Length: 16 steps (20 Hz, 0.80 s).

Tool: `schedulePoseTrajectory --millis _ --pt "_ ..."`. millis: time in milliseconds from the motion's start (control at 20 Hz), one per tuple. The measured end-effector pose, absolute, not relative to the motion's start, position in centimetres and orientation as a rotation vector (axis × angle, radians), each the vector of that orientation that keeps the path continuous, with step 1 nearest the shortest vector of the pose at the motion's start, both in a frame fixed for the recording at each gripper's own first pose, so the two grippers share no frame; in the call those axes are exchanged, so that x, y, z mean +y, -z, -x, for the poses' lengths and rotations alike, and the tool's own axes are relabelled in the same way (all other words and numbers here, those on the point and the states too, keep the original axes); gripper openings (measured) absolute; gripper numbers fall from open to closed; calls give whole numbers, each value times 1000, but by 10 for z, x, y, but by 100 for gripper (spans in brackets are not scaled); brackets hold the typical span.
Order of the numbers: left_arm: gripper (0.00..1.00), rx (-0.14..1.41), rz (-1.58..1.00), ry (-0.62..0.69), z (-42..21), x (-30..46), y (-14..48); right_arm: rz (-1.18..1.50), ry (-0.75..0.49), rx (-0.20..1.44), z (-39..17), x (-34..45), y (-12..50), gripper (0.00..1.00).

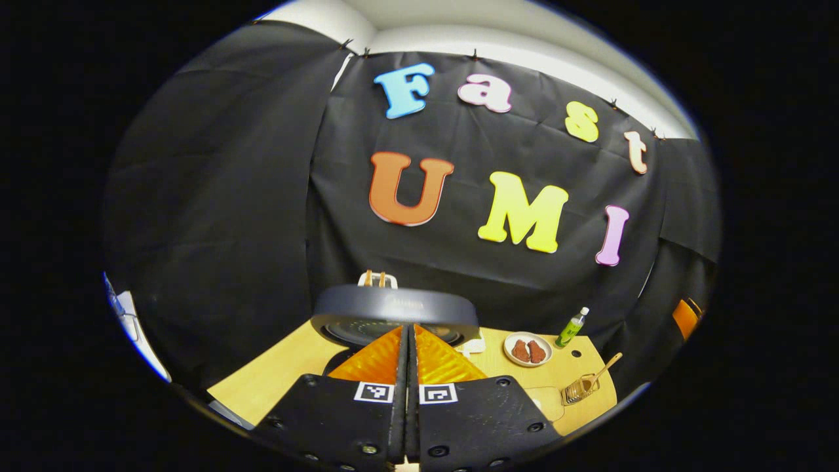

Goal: Close the left gripper, press the button to open the rice cooker; take a wooden spoon from the chopstick holder with the right hand, scoop a spoonful of rice and pour it into the rice cooker, then put the wooden spoon back into the chopstick holder.

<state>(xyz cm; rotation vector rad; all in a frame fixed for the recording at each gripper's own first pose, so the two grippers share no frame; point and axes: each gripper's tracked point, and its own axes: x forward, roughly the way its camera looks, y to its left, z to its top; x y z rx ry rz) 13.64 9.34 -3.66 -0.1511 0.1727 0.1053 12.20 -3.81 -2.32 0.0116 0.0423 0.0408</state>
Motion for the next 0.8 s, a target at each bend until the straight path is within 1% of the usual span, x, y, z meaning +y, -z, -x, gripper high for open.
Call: schedulePoseTrajectory --millis 50,100,150,250,400,450,500,650,800 --pt "2 146 155 -91 -133 88 27 -8 -29 38 -121 -45 22 99" --pt "4 129 158 -71 -130 82 21 -6 -15 34 -120 -52 20 100" --pt "2 119 154 -63 -128 78 18 -7 -2 36 -118 -59 22 100" --pt "41 112 143 -49 -125 69 19 -6 14 50 -114 -69 27 99" --pt "100 105 103 -68 -110 59 18 12 1 86 -105 -85 37 99" --pt "83 90 96 -59 -106 52 14 19 9 90 -102 -94 38 100" --pt "95 71 92 -51 -101 43 9 24 24 90 -98 -104 39 100" --pt "94 29 78 -36 -93 24 4 28 69 123 -91 -127 55 99" --pt "94 31 76 -2 -90 2 6 1 78 175 -90 -137 77 100"
